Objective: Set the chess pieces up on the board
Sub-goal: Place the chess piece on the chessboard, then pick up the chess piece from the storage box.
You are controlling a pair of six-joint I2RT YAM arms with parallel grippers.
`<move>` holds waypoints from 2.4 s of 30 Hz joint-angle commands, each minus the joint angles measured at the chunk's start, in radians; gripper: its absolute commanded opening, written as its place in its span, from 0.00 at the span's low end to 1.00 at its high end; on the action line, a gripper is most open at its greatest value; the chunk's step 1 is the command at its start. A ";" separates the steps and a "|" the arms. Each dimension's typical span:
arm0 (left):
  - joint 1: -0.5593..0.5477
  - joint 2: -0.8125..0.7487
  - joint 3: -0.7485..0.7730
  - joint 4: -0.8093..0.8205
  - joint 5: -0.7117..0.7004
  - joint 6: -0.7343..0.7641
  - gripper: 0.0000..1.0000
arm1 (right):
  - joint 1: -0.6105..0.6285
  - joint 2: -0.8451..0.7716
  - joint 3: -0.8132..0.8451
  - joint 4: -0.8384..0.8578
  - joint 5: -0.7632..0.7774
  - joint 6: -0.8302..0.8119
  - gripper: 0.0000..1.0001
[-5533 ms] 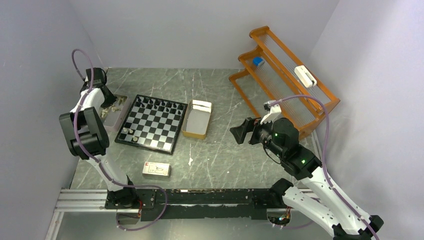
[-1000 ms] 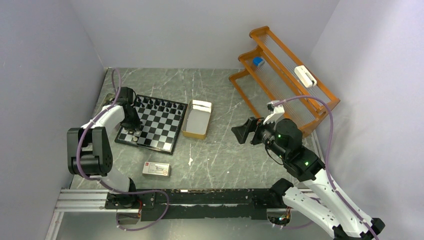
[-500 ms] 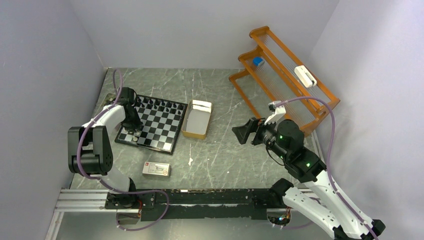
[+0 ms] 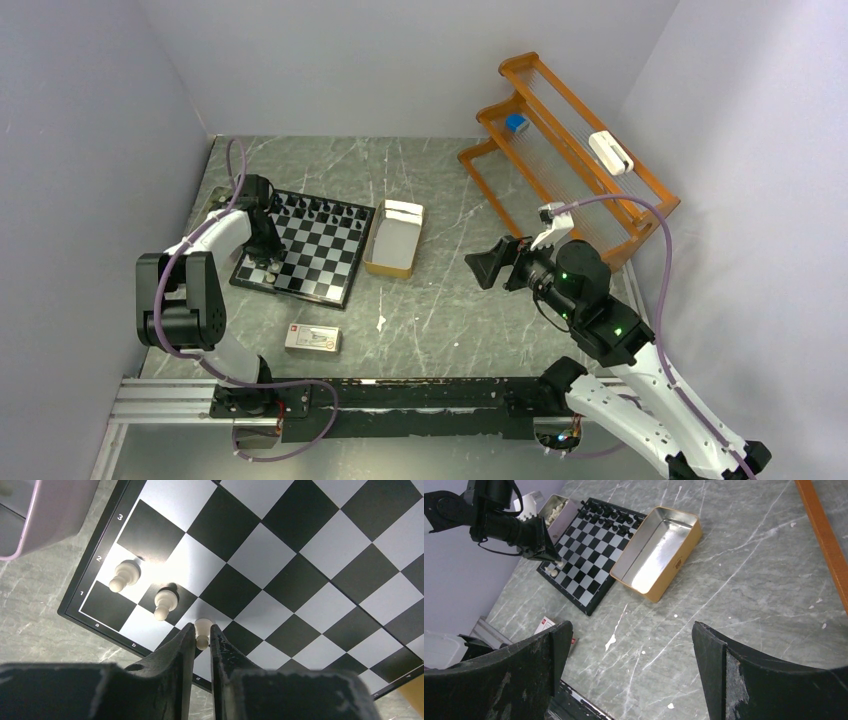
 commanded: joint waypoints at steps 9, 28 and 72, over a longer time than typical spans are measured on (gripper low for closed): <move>-0.009 -0.038 0.021 -0.005 -0.016 0.006 0.28 | 0.005 -0.013 0.002 -0.014 0.000 0.004 0.94; 0.006 -0.079 0.311 -0.087 -0.104 0.004 0.61 | 0.006 0.002 -0.001 0.004 -0.004 -0.001 0.94; 0.284 0.449 0.590 0.185 0.004 0.024 0.28 | 0.007 0.103 0.013 0.024 0.034 -0.026 0.94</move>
